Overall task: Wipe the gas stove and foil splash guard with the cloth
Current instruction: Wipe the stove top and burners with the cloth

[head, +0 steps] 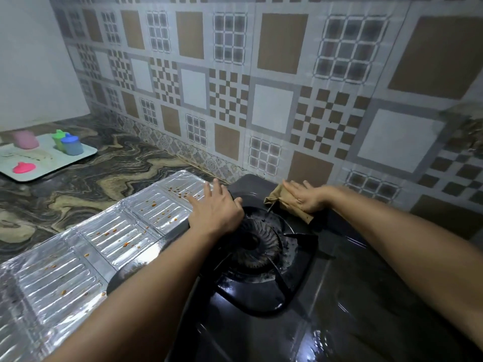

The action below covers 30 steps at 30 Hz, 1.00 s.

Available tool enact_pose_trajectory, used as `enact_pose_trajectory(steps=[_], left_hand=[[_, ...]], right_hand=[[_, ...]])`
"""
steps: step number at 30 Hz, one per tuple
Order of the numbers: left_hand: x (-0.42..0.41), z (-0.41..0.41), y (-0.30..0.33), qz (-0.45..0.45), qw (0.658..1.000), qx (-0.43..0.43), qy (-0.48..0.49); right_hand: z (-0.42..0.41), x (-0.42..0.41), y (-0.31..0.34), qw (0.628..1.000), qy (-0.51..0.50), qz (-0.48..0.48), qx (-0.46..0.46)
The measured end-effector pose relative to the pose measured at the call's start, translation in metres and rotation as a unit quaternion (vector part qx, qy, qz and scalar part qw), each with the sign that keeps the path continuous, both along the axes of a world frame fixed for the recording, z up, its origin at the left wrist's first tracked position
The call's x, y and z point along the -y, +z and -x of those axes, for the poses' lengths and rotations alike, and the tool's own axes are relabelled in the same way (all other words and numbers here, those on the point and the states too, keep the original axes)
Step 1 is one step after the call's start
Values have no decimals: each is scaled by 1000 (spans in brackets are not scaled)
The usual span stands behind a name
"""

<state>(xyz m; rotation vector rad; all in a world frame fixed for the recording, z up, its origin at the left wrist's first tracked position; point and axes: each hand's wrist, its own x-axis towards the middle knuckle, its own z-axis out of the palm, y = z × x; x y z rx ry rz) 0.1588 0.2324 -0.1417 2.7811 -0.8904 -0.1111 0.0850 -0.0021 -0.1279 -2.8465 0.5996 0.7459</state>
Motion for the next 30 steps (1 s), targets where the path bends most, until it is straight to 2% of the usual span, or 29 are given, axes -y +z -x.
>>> enact_pose_trajectory(steps=[6,10,18,23,26,30], left_hand=[[1,-3,-1,1,1000,2,-12],[2,-3,-3,4,1000,3,-17],[0,-6,-8,34,999,21,9],[2,-9,-7,32,999,6,26],[1,-10,-7,35,999,24,20],[0,-9,-7,36,999,25,5]], right_hand=[[-70,-30,3,999,41,2,20],[-111,-51,2,996,65,37,44],[-114,-55,-2,991,124,21,45],[-100,-38,1,996,76,-4,57],[-83,-17,-2,999,18,-23,33],[-38,3,-3,998,-58,-4,6]])
